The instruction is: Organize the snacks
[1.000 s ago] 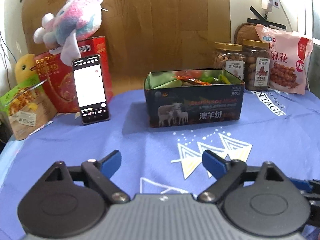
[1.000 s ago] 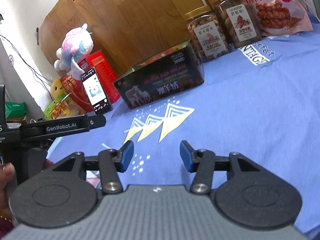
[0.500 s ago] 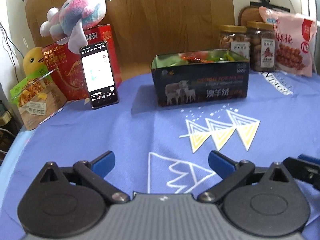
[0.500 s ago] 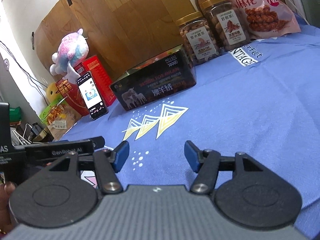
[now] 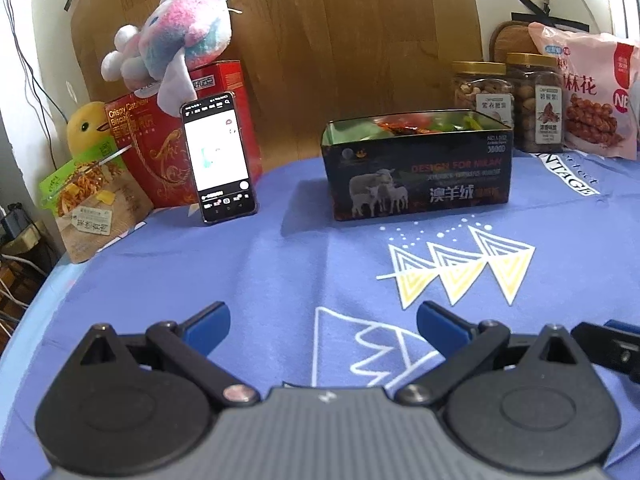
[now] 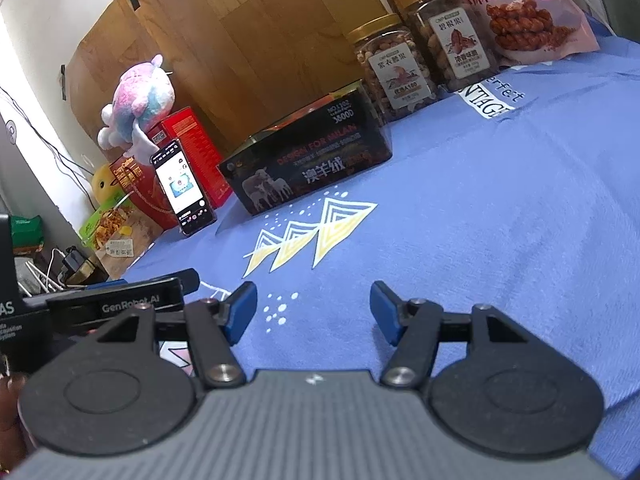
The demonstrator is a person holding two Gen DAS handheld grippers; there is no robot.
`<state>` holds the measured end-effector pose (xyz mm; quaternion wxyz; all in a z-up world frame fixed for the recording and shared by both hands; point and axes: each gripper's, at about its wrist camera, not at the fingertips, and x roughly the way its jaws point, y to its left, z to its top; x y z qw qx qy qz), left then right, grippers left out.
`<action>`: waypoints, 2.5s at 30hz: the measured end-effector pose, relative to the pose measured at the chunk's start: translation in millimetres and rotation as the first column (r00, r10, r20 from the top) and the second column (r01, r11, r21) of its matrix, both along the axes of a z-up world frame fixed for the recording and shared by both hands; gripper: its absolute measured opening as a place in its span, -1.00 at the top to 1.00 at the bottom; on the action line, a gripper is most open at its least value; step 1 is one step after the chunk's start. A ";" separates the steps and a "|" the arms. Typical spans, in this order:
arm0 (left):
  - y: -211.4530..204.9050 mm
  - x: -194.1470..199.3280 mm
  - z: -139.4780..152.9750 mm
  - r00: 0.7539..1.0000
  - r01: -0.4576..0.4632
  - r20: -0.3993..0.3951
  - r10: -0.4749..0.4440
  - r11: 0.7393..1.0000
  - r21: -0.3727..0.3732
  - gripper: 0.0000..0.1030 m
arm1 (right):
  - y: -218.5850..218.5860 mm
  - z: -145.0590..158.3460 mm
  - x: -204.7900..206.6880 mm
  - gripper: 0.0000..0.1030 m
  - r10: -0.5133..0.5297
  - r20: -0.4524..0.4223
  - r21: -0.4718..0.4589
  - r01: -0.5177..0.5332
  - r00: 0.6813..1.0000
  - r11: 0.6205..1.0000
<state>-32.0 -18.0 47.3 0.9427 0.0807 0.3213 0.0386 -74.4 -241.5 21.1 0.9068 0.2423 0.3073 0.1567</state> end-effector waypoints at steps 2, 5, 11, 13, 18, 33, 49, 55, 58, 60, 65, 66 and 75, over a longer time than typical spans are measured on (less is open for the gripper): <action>-1.7 -0.3 -0.8 1.000 0.001 0.000 -0.001 1.000 0.003 -1.00 | 0.1 -0.2 -0.2 -0.27 -0.008 0.001 -0.004 0.008 1.000 1.000; -4.1 -0.6 -2.8 1.000 -0.003 0.000 0.003 1.000 0.020 -1.00 | -0.1 0.1 -0.4 -0.28 -0.017 0.008 -0.010 0.017 1.000 1.000; -0.8 0.6 -5.8 1.000 -0.022 0.001 0.022 0.999 0.026 -1.00 | -0.7 -0.6 0.2 -0.28 -0.042 0.008 -0.004 0.042 0.999 0.999; 1.2 0.6 -5.8 0.999 -0.036 0.006 0.036 0.999 0.032 -1.00 | -0.8 -1.2 0.7 -0.29 -0.046 0.007 -0.003 0.046 0.999 0.999; 6.5 1.9 -5.8 0.997 -0.068 0.030 0.066 0.996 0.064 -1.00 | 1.1 -2.7 2.0 -0.29 -0.044 0.000 -0.004 0.044 0.999 0.999; 3.2 -5.1 -1.9 0.998 -0.043 0.052 0.040 0.997 0.064 -1.00 | 2.2 2.5 -1.9 -0.29 -0.060 0.035 -0.017 0.061 0.998 0.998; -15.6 -22.8 13.2 0.996 0.053 0.071 -0.053 0.999 0.007 -1.00 | -5.3 17.8 -15.5 -0.29 -0.145 0.145 -0.026 0.150 0.979 0.988; -21.7 -28.0 17.5 0.994 0.086 0.071 -0.085 0.996 -0.017 -1.00 | -5.1 21.7 -18.3 -0.30 -0.156 0.170 -0.027 0.163 0.973 0.986; -23.8 -29.5 18.2 0.993 0.100 0.071 -0.098 0.995 -0.022 -1.00 | -4.9 22.8 -20.4 -0.30 -0.158 0.179 -0.028 0.165 0.971 0.986; -24.7 -30.1 18.4 0.992 0.105 0.072 -0.103 0.994 -0.024 -1.00 | -5.0 23.3 -21.0 -0.30 -0.158 0.182 -0.029 0.166 0.971 0.986; -25.9 -31.8 18.3 0.991 0.111 0.076 -0.109 0.994 -0.023 -1.00 | -5.2 24.4 -22.1 -0.30 -0.159 0.187 -0.027 0.167 0.969 0.986; -26.6 -32.6 18.2 0.991 0.111 0.077 -0.109 0.994 -0.023 -1.00 | -5.1 24.7 -22.3 -0.30 -0.159 0.189 -0.027 0.167 0.969 0.986; -26.4 -32.4 16.7 0.991 0.118 0.070 -0.116 0.993 -0.027 -1.00 | -4.5 25.1 -22.7 -0.31 -0.156 0.190 -0.028 0.165 0.969 0.986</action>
